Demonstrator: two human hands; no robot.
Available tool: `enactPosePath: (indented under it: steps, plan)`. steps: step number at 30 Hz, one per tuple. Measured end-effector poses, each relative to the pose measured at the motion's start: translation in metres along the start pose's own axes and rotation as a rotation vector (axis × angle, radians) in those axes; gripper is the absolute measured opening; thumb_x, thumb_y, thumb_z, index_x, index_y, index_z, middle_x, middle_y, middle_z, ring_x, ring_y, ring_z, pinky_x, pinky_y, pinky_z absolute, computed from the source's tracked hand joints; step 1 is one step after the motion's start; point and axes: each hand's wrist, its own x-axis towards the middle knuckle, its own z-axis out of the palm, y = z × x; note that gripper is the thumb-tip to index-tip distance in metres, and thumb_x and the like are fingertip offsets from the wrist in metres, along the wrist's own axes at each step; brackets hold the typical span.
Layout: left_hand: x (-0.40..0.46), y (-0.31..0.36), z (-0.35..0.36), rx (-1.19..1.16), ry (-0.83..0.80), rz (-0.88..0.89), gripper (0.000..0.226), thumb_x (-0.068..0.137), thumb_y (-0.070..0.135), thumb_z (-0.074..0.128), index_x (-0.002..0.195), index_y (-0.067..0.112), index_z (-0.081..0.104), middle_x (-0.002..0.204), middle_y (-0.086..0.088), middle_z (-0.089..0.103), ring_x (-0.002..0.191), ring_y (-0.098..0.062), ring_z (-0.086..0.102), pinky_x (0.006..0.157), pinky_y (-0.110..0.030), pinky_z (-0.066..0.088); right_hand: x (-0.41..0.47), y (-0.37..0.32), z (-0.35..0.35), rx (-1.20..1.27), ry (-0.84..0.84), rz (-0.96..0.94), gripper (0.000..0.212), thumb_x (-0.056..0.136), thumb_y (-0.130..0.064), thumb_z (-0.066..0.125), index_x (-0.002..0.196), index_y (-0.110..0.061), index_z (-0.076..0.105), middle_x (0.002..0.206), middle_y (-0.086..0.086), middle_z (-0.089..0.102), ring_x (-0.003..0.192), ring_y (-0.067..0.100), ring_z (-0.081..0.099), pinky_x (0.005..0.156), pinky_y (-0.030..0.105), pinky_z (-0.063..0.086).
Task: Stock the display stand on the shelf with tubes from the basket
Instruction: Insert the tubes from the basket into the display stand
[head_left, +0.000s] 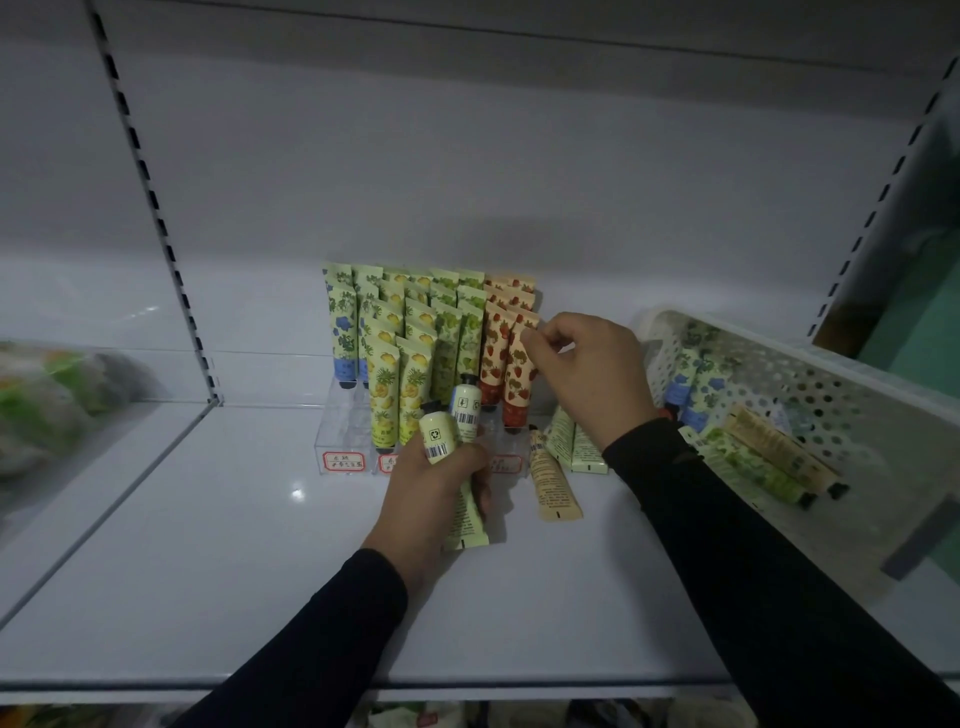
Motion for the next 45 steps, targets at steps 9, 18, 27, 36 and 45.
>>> enactPosePath:
  steps: [9, 18, 27, 36, 45]
  plan:
    - [0.000, 0.000, 0.000, 0.023, 0.010, 0.009, 0.008, 0.091, -0.003, 0.056, 0.095, 0.003, 0.051, 0.057, -0.013, 0.047, 0.039, -0.021, 0.045, 0.039, -0.026, 0.039, 0.000, 0.000, 0.000, -0.010, -0.017, 0.024, 0.031, 0.093, -0.031, 0.060, 0.075, -0.008, 0.069, 0.074, 0.003, 0.069, 0.075, 0.018, 0.062, 0.072, 0.032, 0.048]
    - [-0.002, 0.003, 0.001, 0.015, 0.006, -0.012, 0.009, 0.089, -0.004, 0.056, 0.096, 0.000, 0.052, 0.062, -0.016, 0.051, 0.039, -0.020, 0.046, 0.038, -0.024, 0.040, -0.004, -0.004, -0.006, -0.015, -0.015, 0.046, 0.037, 0.093, -0.041, 0.058, 0.077, -0.011, 0.074, 0.076, 0.001, 0.072, 0.075, 0.014, 0.064, 0.072, 0.028, 0.050]
    - [-0.007, 0.006, 0.001, 0.008, -0.104, -0.045, 0.010, 0.092, -0.006, 0.051, 0.100, -0.003, 0.055, 0.074, -0.019, 0.070, 0.050, -0.023, 0.055, 0.046, -0.028, 0.047, -0.050, 0.002, 0.000, 0.113, 0.188, 0.183, 0.034, 0.091, -0.050, 0.056, 0.090, -0.020, 0.071, 0.087, -0.007, 0.069, 0.078, 0.003, 0.061, 0.070, 0.019, 0.048]
    - [-0.009, 0.007, 0.001, 0.045, -0.212, -0.079, 0.016, 0.080, 0.005, 0.063, 0.082, 0.018, 0.072, 0.076, -0.019, 0.068, 0.052, -0.022, 0.058, 0.047, -0.028, 0.047, -0.058, 0.003, 0.005, 0.761, -0.298, 0.388, 0.019, 0.085, -0.030, 0.069, 0.082, -0.012, 0.075, 0.065, -0.002, 0.070, 0.061, 0.008, 0.061, 0.058, 0.025, 0.050]
    - [-0.009, 0.015, 0.002, -0.237, -0.137, -0.176, 0.022, 0.093, 0.009, 0.056, 0.111, -0.002, 0.060, 0.093, -0.031, 0.063, 0.056, -0.022, 0.061, 0.045, -0.026, 0.050, -0.054, 0.014, -0.004, 1.263, -0.197, 0.426, 0.018, 0.095, -0.004, 0.051, 0.101, -0.007, 0.068, 0.078, 0.009, 0.067, 0.061, 0.012, 0.061, 0.056, 0.020, 0.053]
